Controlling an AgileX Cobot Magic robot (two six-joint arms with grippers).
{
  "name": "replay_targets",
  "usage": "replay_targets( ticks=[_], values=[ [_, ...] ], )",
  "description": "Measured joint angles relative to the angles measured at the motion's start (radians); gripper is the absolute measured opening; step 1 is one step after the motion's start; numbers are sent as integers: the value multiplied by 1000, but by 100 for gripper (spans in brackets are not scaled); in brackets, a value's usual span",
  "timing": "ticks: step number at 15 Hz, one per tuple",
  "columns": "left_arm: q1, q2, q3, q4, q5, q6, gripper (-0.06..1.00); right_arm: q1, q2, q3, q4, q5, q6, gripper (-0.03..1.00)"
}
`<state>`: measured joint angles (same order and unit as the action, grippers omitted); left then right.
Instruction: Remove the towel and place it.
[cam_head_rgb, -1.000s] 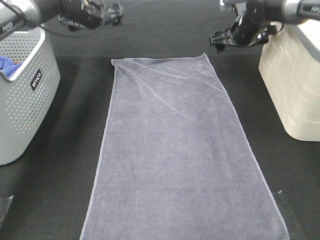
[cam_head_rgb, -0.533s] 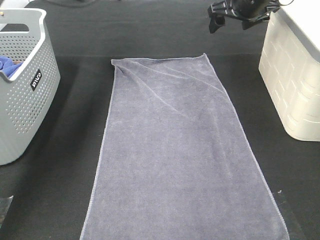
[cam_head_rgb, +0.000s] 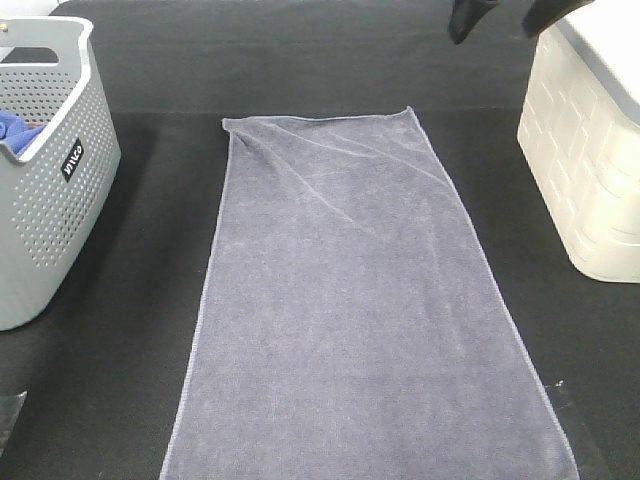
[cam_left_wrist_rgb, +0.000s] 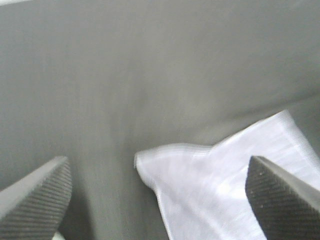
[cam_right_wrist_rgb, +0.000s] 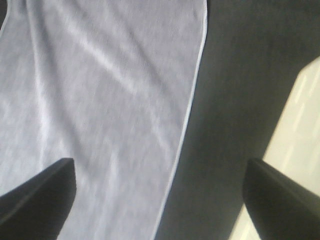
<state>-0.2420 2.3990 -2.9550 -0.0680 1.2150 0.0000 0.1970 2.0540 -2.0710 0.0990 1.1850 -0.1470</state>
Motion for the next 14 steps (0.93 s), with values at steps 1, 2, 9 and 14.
replay_targets(
  ticks=[1,2,9,14],
  values=[
    [0,-40,0,-9,0,17,89,0,-20,0,-4,22,0,85],
    [0,-73,-1,-10,-1,23,89,0,-42,0,-6,23,1,85],
    [0,-267,180,7,0,26,89,0,-319,231,-6,29,72,85],
    [0,-651,890,68,2,21,89,0,-565,507,-6,32,94,85]
  ],
)
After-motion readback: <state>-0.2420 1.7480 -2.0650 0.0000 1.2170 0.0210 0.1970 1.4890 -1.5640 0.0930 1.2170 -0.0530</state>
